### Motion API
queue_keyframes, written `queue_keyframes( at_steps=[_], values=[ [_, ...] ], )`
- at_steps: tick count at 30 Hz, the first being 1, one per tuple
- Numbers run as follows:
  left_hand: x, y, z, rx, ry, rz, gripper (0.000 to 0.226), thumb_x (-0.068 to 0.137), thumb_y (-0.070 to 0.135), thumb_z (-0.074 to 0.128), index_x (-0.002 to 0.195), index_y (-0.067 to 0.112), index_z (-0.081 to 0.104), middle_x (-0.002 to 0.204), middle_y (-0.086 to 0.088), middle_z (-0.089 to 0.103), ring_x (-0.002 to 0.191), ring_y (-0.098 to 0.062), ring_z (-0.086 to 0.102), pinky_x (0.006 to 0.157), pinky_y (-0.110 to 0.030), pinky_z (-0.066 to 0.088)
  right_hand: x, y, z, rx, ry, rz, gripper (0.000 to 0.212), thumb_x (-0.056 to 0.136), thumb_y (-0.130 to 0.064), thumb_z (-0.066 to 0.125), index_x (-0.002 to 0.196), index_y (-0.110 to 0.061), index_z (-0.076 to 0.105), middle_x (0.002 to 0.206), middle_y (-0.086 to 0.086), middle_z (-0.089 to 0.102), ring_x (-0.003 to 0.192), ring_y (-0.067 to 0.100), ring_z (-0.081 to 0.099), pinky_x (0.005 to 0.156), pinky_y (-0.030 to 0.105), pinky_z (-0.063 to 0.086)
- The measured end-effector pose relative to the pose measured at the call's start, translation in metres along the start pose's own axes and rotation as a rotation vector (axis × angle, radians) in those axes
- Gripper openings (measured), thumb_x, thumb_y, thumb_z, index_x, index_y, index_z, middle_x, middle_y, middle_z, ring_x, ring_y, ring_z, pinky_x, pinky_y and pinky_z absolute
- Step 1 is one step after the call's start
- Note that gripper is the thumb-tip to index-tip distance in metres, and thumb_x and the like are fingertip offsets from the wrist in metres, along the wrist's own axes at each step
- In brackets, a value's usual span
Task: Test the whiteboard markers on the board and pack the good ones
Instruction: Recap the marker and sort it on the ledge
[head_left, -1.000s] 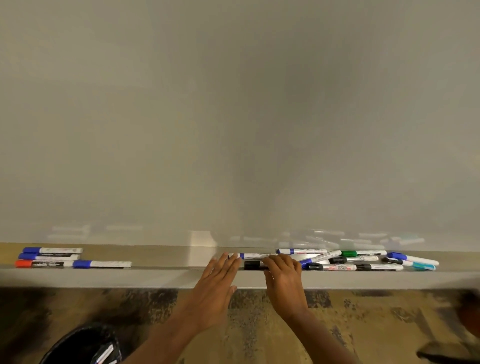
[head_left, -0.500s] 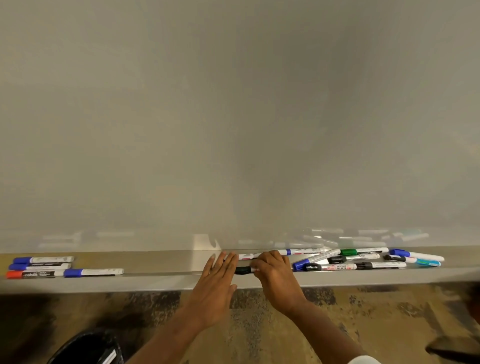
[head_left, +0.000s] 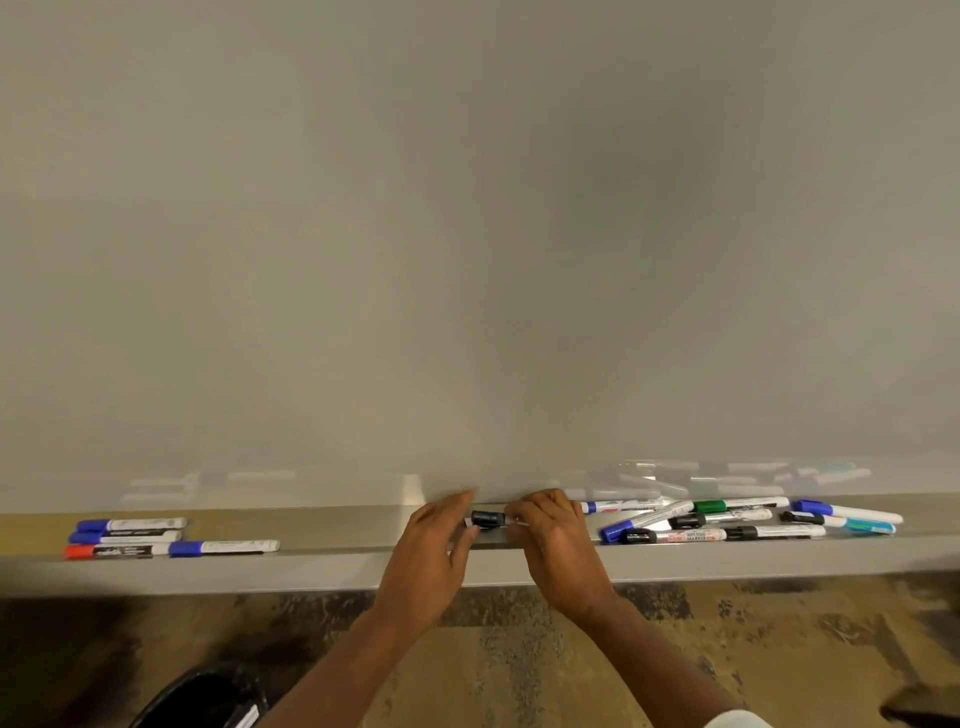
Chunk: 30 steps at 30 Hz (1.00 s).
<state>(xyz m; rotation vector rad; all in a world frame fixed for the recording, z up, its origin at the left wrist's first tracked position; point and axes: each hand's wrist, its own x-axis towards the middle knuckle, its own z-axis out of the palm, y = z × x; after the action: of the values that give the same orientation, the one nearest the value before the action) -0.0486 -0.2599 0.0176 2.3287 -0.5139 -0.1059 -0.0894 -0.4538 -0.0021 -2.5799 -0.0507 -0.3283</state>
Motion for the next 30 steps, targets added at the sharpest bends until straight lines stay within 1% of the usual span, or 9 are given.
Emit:
queue_keyframes(
  at_steps=[3, 6, 9, 12, 18, 22, 25, 27, 30],
  values=[
    [0.005, 0.025, -0.026, -0.331, 0.046, -0.164, 0.038, 0.098, 0.021, 0.068, 0.135, 0.029, 0.062, 0.13, 0.021, 0.062, 0.124, 0.002, 0.058, 0.097, -0.002, 0.039, 0.009, -0.019, -0.016, 0.12, 0.036, 0.033, 0.021, 0.096, -0.019, 0.064, 0.117, -0.024, 0.066, 0.114, -0.008, 0.065, 0.11, 0.01, 0.054, 0.094, 0.026, 0.046],
    [0.011, 0.054, -0.057, -0.675, 0.04, -0.25, 0.029, 0.096, 0.011, 0.069, 0.119, 0.028, 0.07, 0.112, 0.016, 0.076, 0.113, -0.001, 0.067, 0.094, -0.012, 0.051, 0.019, -0.05, -0.045, 0.377, 0.019, 0.106, 0.015, 0.099, -0.019, 0.061, 0.111, -0.026, 0.065, 0.107, -0.013, 0.063, 0.1, 0.006, 0.059, 0.087, 0.02, 0.05],
    [0.013, 0.085, -0.095, -0.864, 0.016, -0.247, 0.027, 0.097, 0.013, 0.065, 0.123, 0.02, 0.071, 0.116, 0.009, 0.076, 0.115, -0.007, 0.068, 0.1, -0.019, 0.05, 0.028, -0.089, -0.084, 0.641, 0.021, 0.231, 0.01, 0.098, -0.022, 0.062, 0.107, -0.025, 0.066, 0.098, -0.012, 0.067, 0.093, 0.01, 0.063, 0.08, 0.019, 0.051],
    [0.017, 0.114, -0.135, -0.989, -0.014, -0.19, 0.028, 0.099, 0.017, 0.061, 0.125, 0.013, 0.07, 0.122, -0.002, 0.075, 0.119, -0.017, 0.067, 0.106, -0.033, 0.049, 0.036, -0.128, -0.124, 0.808, 0.014, 0.263, 0.01, 0.098, -0.023, 0.063, 0.106, -0.025, 0.068, 0.095, -0.005, 0.071, 0.088, 0.017, 0.067, 0.08, 0.028, 0.056],
    [0.02, 0.166, -0.203, -1.116, -0.144, -0.029, 0.031, 0.105, 0.023, 0.048, 0.121, 0.007, 0.067, 0.129, -0.012, 0.07, 0.125, -0.028, 0.064, 0.102, -0.04, 0.049, 0.045, -0.198, -0.195, 1.055, 0.068, 0.23, 0.013, 0.098, -0.016, 0.063, 0.107, -0.018, 0.072, 0.093, 0.012, 0.072, 0.079, 0.022, 0.066, 0.075, 0.031, 0.055],
    [0.014, 0.19, -0.237, -1.161, -0.179, 0.036, 0.033, 0.104, 0.028, 0.046, 0.121, 0.006, 0.063, 0.131, -0.013, 0.069, 0.117, -0.036, 0.064, 0.082, -0.046, 0.051, 0.046, -0.236, -0.225, 1.13, 0.056, 0.205, 0.017, 0.097, -0.025, 0.06, 0.105, -0.016, 0.073, 0.09, 0.019, 0.069, 0.076, 0.022, 0.061, 0.072, 0.033, 0.051],
    [0.01, 0.204, -0.259, -1.16, -0.218, 0.088, 0.041, 0.104, 0.033, 0.047, 0.126, 0.0, 0.058, 0.132, -0.014, 0.068, 0.089, -0.034, 0.061, 0.063, -0.039, 0.054, 0.048, -0.26, -0.243, 1.153, 0.031, 0.197, 0.036, 0.098, -0.034, 0.055, 0.096, -0.002, 0.07, 0.081, 0.014, 0.066, 0.071, 0.02, 0.056, 0.065, 0.027, 0.048],
    [0.007, 0.214, -0.273, -1.143, -0.24, 0.115, 0.042, 0.105, 0.034, 0.047, 0.127, 0.001, 0.059, 0.131, -0.016, 0.068, 0.081, -0.033, 0.051, 0.059, -0.036, 0.053, 0.05, -0.274, -0.254, 1.156, 0.015, 0.21, 0.045, 0.098, -0.04, 0.052, 0.091, 0.002, 0.067, 0.078, 0.012, 0.063, 0.068, 0.02, 0.053, 0.062, 0.026, 0.046],
    [0.004, 0.23, -0.29, -1.132, -0.267, 0.164, 0.036, 0.103, 0.035, 0.048, 0.119, 0.006, 0.061, 0.129, -0.017, 0.069, 0.072, -0.024, 0.059, 0.059, -0.028, 0.056, 0.053, -0.289, -0.27, 1.216, -0.013, 0.235, 0.046, 0.101, -0.043, 0.049, 0.084, -0.005, 0.067, 0.071, 0.01, 0.059, 0.057, 0.015, 0.048, 0.052, 0.025, 0.038]
  ],
)
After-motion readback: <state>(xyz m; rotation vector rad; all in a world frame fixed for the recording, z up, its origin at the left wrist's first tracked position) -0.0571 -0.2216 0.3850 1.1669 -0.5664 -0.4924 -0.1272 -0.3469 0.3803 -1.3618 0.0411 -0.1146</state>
